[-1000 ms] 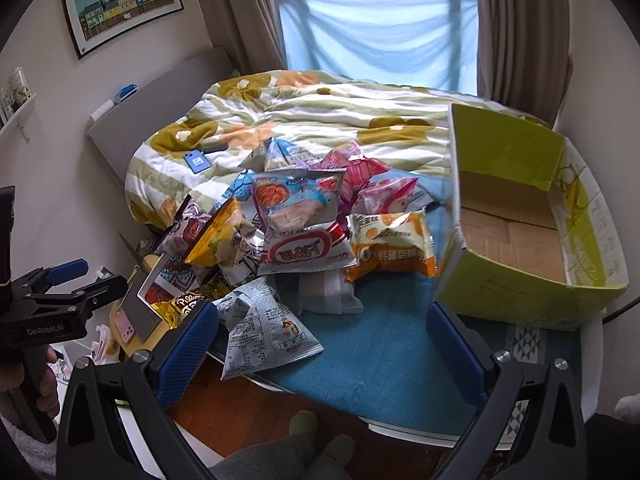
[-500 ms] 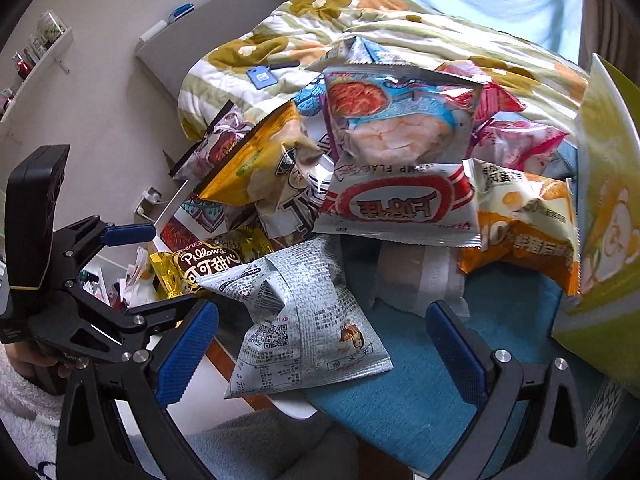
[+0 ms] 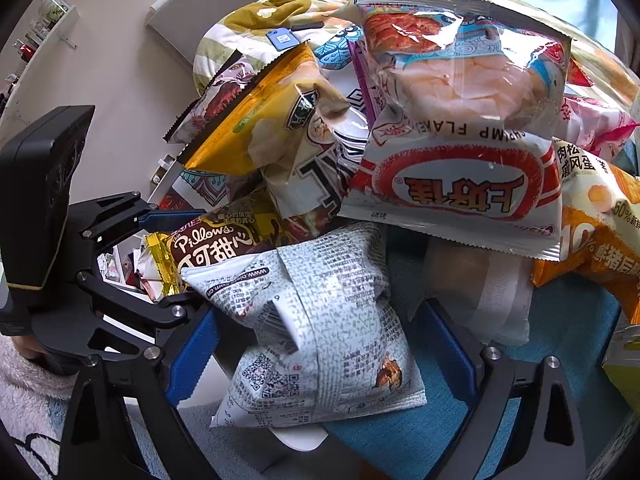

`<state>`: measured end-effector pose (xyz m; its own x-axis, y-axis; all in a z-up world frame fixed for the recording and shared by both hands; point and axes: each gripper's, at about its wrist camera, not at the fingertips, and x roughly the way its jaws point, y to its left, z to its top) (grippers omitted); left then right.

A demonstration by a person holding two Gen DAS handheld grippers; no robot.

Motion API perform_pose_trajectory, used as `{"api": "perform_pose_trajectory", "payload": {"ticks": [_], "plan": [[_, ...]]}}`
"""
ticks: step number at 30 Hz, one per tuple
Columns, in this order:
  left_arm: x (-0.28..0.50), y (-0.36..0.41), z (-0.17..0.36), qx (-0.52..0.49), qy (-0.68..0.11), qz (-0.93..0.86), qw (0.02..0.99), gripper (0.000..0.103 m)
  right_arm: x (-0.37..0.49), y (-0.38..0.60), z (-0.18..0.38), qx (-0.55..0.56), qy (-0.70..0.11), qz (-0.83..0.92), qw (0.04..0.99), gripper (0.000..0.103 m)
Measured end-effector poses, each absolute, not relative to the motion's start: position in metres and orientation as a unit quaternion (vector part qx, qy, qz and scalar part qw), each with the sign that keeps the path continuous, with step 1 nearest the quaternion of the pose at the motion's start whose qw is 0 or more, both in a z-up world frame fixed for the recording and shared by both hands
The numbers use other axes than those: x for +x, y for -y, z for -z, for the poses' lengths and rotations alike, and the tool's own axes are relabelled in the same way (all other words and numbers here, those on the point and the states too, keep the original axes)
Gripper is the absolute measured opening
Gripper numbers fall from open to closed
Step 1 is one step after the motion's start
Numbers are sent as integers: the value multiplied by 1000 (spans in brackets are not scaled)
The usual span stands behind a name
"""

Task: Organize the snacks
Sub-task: 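Grasp the yellow Pillows bag with the left gripper while the right grasps the white printed bag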

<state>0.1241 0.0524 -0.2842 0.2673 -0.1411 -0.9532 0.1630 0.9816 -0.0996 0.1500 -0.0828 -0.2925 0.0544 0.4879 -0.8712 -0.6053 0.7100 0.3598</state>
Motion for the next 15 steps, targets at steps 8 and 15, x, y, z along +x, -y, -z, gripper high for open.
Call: {"api": "perform_pose_trajectory", "payload": {"ticks": [8,15], "plan": [[116,-50,275,11,-593,98,799,74,145,83,298,-56,-580,-375,721,69],[100,-46,257,16,-583,96,807,74,134,89,285,-54,-564,-369,736,66]]}}
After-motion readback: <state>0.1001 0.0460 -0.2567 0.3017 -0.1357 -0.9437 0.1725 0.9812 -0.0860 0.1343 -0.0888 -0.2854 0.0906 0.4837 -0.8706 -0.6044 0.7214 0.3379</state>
